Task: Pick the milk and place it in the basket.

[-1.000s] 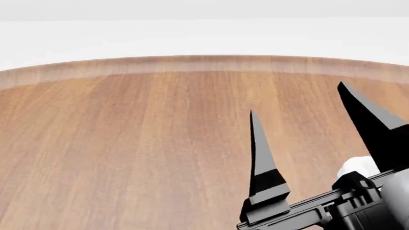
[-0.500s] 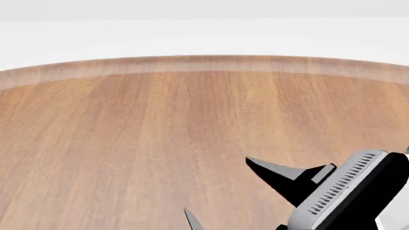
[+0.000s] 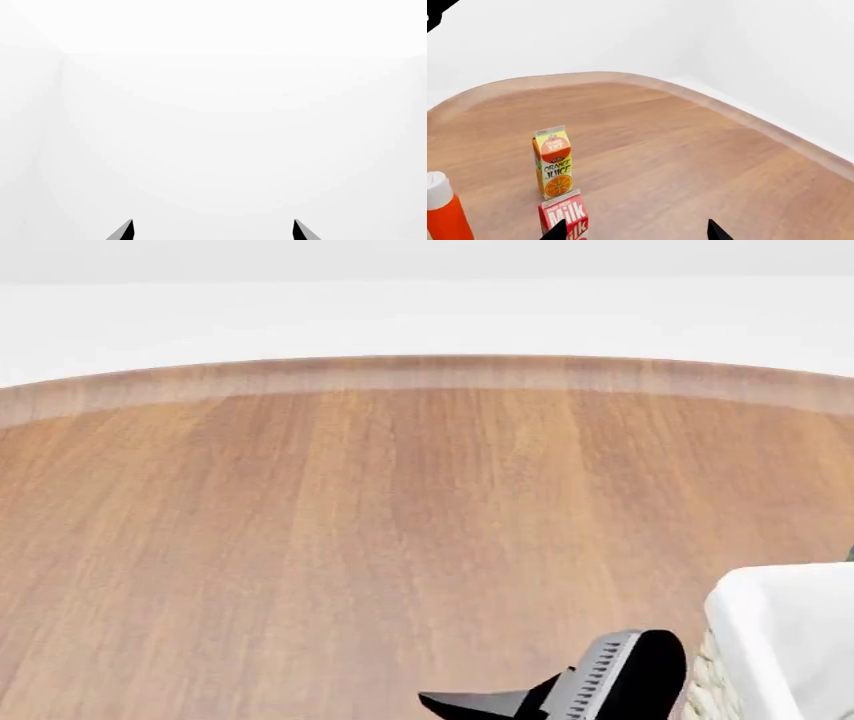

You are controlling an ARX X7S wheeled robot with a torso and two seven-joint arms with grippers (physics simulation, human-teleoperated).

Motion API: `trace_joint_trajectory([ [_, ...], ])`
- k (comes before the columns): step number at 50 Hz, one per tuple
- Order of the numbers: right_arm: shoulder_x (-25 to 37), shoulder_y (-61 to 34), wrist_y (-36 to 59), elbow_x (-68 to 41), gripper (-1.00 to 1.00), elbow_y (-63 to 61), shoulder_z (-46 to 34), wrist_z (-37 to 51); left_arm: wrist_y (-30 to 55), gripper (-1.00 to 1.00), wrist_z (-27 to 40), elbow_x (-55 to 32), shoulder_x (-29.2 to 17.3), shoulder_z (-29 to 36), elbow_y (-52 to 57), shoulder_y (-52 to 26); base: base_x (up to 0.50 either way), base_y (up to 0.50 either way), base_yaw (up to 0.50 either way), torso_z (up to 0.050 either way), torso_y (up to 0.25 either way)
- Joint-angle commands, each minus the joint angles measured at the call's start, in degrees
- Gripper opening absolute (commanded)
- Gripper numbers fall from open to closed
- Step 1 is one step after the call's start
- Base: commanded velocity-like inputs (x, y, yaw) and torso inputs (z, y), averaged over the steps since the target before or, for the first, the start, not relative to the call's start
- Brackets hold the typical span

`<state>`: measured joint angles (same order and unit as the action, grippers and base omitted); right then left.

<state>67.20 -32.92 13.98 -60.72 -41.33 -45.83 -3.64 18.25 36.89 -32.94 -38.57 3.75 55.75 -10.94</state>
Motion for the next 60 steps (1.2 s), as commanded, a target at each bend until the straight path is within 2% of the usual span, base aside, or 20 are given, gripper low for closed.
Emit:
trace_joint_trajectory([
  [1, -1.2, 2.0, -0.8, 4.2, 1.00, 2.3, -2.4, -5.6, 0.0, 1.00, 0.3, -0.5, -0.5, -0.2, 0.0, -0.3, 0.00, 0.00, 0.00, 0.000, 0.000],
  [5, -0.6, 3.6, -3.4, 6.2, 1.00, 1.9, -3.4, -9.9, 0.0, 1.00, 0.5, -0.7, -0.7, -0.3, 0.1, -0.3, 0.00, 0.00, 0.00, 0.000, 0.000],
  [20, -3.1, 3.7, -3.8, 9.3, 1.00, 4.9, -4.5, -12.5, -0.2, 1.00, 0.7, -0.2, -0.9, 0.6, 0.1, -0.1, 0.00, 0.00, 0.00, 0.000, 0.000],
  [34, -9.9, -0.7, 1.8, 10.2, 1.00, 10.0, -6.1, -13.9, -0.8, 1.00, 0.9, -0.2, -1.2, 0.7, -0.3, 0.2, 0.00, 0.00, 0.00, 0.000, 0.000],
  [60, -22.0, -5.4, 4.6, 15.5, 1.00, 22.7, -10.1, -18.8, -1.5, 1.00, 1.1, 0.2, -1.2, 1.7, -0.9, 0.0, 0.00, 0.00, 0.00, 0.000, 0.000],
])
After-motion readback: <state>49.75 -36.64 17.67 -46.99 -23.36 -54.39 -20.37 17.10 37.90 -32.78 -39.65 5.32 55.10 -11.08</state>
